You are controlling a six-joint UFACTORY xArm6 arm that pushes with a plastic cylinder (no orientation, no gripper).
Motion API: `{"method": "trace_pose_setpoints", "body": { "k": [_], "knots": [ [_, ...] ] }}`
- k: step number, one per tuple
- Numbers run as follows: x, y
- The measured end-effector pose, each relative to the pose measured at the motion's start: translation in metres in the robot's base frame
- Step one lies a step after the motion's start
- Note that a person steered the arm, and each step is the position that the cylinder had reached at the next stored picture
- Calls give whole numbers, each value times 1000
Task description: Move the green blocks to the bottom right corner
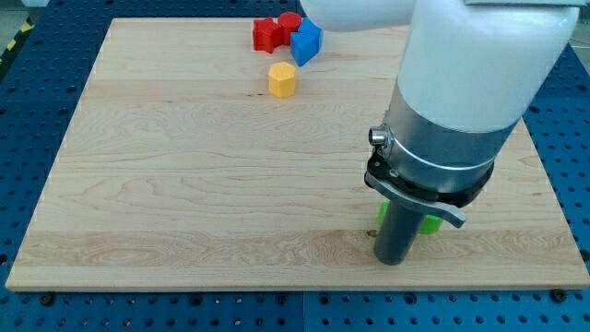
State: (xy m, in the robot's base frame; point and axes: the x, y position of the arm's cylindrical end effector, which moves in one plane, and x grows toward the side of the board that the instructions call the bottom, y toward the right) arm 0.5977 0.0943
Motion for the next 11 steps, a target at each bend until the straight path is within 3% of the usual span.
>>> {"method": "trace_pose_setpoints", "body": {
  "k": [1, 4, 6, 9, 11],
  "knots": [
    [4, -26],
    [-23, 19],
    [-57, -17],
    [-50, 83],
    [-28, 75]
  ]
}}
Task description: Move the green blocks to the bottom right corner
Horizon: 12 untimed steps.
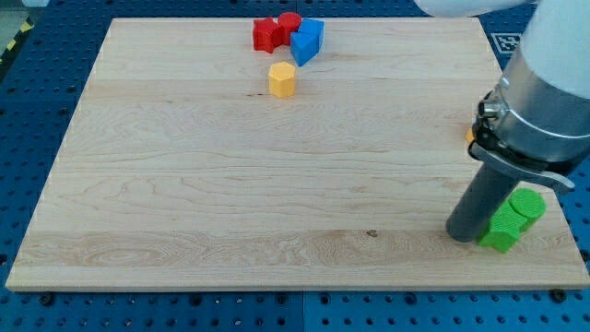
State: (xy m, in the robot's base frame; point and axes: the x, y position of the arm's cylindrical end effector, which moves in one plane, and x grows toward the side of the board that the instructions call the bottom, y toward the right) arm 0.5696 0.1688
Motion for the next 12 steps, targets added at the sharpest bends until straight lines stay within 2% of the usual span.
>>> {"method": "trace_pose_setpoints", "body": {
  "k": [2, 5, 6, 7, 8, 10, 12],
  "knots": [
    [-42, 5],
    [-5, 30],
    [-21, 26],
    [-56, 28],
    [-65, 51],
    [-34, 98],
    [-32, 95]
  ]
}}
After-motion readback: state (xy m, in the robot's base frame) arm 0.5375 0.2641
